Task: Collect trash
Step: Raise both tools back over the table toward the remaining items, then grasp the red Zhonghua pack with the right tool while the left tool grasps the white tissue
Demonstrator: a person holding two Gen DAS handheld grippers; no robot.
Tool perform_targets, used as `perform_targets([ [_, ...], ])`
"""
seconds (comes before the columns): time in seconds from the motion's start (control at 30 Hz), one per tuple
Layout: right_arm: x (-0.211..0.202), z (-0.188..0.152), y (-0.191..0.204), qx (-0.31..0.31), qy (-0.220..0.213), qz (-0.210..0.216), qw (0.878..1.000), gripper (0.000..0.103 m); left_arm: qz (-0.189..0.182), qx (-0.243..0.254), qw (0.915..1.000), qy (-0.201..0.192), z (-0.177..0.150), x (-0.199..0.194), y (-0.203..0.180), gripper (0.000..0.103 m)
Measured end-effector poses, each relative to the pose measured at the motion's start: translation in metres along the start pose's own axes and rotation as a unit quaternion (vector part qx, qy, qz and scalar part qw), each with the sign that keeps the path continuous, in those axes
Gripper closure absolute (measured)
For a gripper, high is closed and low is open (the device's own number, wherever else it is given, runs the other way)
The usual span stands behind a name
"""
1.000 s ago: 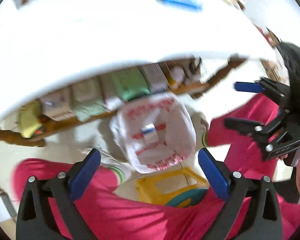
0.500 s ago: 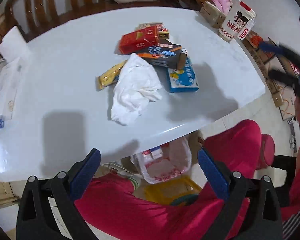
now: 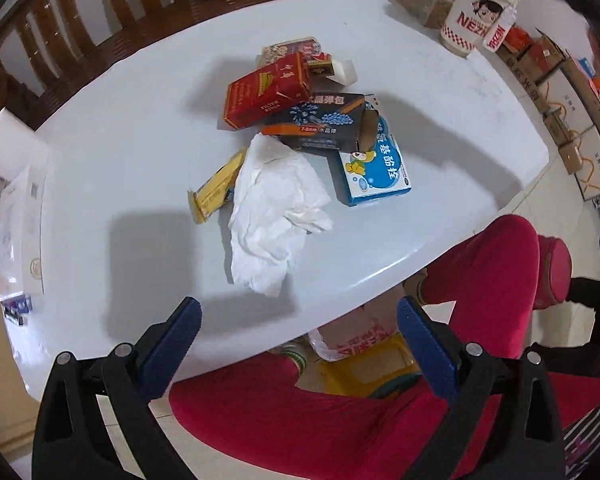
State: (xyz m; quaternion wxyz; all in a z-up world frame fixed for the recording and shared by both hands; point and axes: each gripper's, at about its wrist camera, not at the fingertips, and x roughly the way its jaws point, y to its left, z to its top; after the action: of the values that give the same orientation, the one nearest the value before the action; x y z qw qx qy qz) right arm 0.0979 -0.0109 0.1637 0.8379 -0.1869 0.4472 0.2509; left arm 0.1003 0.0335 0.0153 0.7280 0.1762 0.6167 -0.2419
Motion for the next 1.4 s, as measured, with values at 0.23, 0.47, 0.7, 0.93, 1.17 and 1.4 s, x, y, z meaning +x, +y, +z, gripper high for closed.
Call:
perform_targets([
  [0.23,0.037,0.018,-0.005,-0.02,0.028,0.015,0.999,0.007,0.01,0.025,0.9995,0.018,0.015,0.023,-0.003,0.008],
  [0.47,0.068,0.032,-0.001,-0.054,0.055,0.025,0.997,0.007,-0.007,0.024,0.9992,0.03,0.03,0.049,0.006,0.008],
  [0.7,0.124,0.038,-0.002,-0.076,0.099,0.036,0.992,0.007,-0.033,0.008,0.9987,0.038,0.035,0.08,0.021,0.008],
  [0.93,0.162,0.034,0.009,-0.113,0.128,0.042,0.984,0.007,-0.052,0.005,0.9981,0.032,0.036,0.092,0.03,0.008],
  [1.17,0.188,0.028,0.015,-0.129,0.15,0.046,0.979,0.007,-0.065,-0.006,0.9973,0.034,0.031,0.101,0.04,0.008],
  [1.4,0.21,0.025,0.017,-0.129,0.168,0.047,0.976,0.023,-0.078,-0.006,0.9964,0.032,0.03,0.1,0.045,0.011],
])
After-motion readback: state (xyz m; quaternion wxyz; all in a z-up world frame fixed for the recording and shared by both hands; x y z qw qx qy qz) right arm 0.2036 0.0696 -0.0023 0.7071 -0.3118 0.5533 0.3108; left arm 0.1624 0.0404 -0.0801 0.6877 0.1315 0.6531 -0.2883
